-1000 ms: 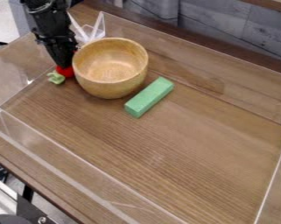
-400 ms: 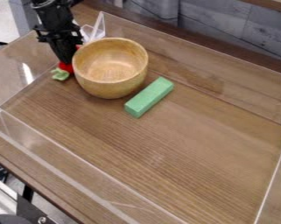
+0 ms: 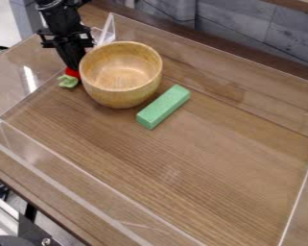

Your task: Move the red fruit to the left

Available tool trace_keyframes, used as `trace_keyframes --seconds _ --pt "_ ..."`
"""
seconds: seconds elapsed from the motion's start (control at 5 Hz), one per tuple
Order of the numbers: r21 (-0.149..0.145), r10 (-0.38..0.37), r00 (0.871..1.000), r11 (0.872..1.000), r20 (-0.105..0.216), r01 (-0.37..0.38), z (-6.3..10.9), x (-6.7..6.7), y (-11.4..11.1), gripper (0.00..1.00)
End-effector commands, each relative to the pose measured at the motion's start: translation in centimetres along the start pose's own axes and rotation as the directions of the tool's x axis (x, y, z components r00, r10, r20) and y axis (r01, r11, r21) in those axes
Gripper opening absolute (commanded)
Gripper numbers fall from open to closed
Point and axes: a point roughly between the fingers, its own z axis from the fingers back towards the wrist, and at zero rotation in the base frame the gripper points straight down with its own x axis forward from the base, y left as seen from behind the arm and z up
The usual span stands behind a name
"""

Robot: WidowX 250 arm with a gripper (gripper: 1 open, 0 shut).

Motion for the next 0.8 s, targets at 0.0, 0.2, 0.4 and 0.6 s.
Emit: trace_keyframes --seconds 0.0,0.2,0.4,0.6 --pt "0.025 -0.008 0.999 1.000 0.044 0.007 1.5 -0.2 -1.3 1.00" --pt "0.030 0.006 0.999 1.000 0.047 -0.007 1.8 -1.3 -2.2 1.00" --pt "0.035 0.013 0.999 0.999 0.047 -0.015 2.5 -1.2 -2.0 1.00" --pt "0.036 0.019 0.998 0.999 0.053 -0.021 3.1 -1.0 -1.8 1.00"
